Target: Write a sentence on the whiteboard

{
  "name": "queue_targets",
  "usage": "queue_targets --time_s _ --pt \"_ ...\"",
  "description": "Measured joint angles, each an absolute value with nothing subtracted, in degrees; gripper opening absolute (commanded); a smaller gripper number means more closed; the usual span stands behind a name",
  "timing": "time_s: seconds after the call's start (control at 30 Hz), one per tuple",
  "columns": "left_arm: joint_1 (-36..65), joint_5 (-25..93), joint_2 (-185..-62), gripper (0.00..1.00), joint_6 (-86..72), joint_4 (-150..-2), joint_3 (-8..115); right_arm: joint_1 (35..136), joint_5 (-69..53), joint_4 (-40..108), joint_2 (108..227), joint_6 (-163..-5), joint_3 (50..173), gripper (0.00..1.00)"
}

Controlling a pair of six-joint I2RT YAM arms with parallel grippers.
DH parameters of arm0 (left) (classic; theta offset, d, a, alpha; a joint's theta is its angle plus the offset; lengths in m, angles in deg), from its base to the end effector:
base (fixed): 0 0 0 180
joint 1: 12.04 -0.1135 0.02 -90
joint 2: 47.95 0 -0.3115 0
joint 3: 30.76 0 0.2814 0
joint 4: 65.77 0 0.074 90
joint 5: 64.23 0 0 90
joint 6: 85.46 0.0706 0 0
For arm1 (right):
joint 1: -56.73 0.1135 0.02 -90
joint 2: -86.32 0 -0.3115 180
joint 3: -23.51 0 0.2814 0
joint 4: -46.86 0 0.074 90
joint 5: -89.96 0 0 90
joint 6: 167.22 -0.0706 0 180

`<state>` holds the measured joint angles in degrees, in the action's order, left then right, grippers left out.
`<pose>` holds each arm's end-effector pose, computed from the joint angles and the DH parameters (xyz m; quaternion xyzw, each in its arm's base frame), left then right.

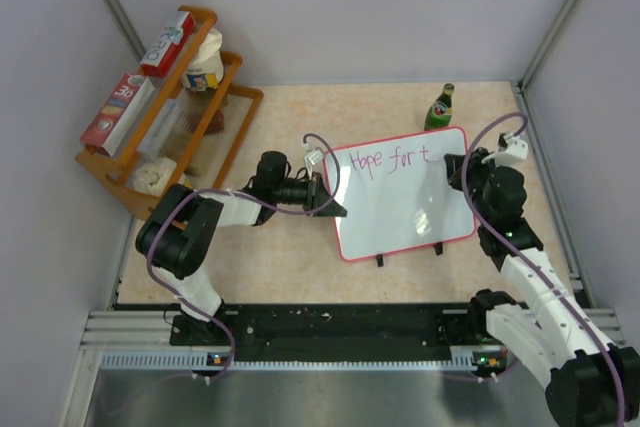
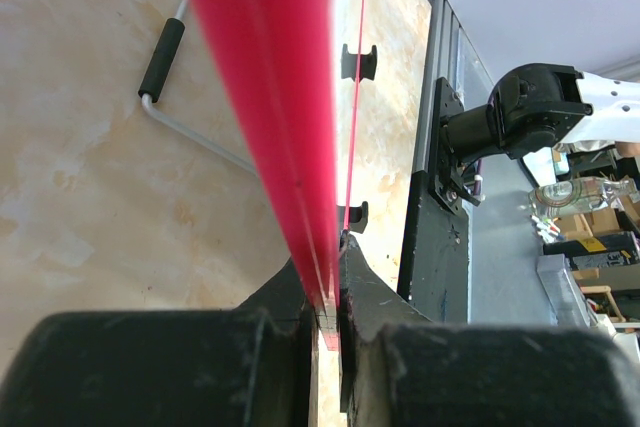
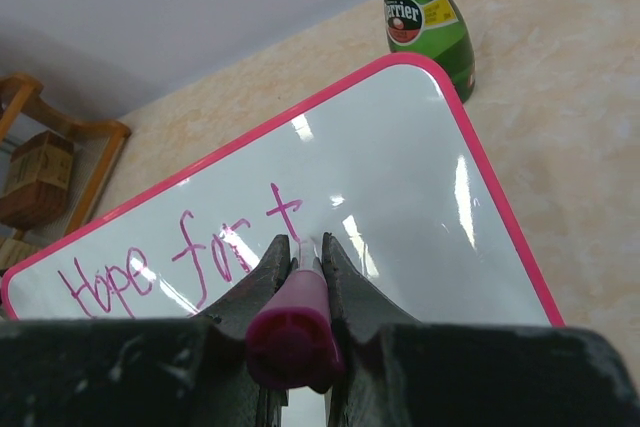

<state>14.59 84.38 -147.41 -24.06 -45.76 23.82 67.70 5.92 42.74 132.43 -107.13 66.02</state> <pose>0.3047 -0.2202 0.1756 0.2508 0.7393 -0.5831 0.2247 0.2250 0.0362 0.3009 0.1575 0.7362 0.1928 0.6293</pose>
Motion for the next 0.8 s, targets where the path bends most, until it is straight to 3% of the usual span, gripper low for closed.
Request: queue_targets --time_s 0.8 --pt "14.7 84.7 -147.4 0.0 -23.6 -45.6 24.0 67.7 7.1 39.8 135.4 -105.7 75.2 0.0"
